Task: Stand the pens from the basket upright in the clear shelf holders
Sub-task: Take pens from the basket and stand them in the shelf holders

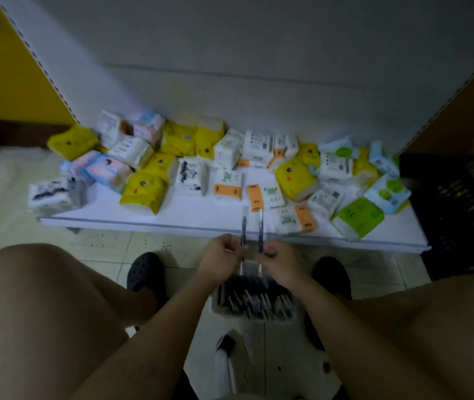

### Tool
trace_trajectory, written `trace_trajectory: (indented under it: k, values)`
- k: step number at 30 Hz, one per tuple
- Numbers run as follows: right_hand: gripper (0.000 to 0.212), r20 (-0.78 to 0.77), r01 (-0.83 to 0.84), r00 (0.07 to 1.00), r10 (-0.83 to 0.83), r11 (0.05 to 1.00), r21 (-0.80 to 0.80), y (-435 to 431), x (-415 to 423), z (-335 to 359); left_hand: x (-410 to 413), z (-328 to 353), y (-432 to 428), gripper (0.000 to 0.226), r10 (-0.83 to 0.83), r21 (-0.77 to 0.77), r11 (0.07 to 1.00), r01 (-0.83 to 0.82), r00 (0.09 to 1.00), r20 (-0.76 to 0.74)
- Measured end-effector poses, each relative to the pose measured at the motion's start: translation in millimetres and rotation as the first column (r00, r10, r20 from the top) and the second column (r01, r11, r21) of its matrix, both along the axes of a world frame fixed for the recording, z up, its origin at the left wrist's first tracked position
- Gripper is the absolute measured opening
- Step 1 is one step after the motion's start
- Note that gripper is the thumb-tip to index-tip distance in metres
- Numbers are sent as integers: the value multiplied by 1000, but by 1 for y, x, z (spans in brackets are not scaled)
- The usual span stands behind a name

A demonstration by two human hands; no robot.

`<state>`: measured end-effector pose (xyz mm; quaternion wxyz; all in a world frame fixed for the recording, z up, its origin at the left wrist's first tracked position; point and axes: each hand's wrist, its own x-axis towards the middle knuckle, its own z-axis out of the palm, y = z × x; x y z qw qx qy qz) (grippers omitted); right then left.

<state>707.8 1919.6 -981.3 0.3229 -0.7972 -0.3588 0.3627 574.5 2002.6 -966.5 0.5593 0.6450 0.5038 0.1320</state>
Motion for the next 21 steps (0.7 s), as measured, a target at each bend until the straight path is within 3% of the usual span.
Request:
trace_trajectory:
  k: [5, 13, 16, 21]
  values:
    - [25, 98, -10, 995, -18, 961, 275, 20, 0, 91, -22, 83, 32, 20, 40, 244, 967, -71, 991, 130]
    - [9, 175, -155, 983, 62, 793, 589, 68, -23, 235, -34, 242, 57, 8, -1, 566, 802, -188, 949, 317]
    - [23, 204, -179, 977, 57, 738, 651, 82, -32, 281, -43, 289, 60, 7, -20, 649, 726, -227, 937, 350]
    - [13, 300, -254, 952, 54, 682, 685, 97, -39, 339, -58, 343, 74, 10, -12, 665, 696, -271, 922, 388]
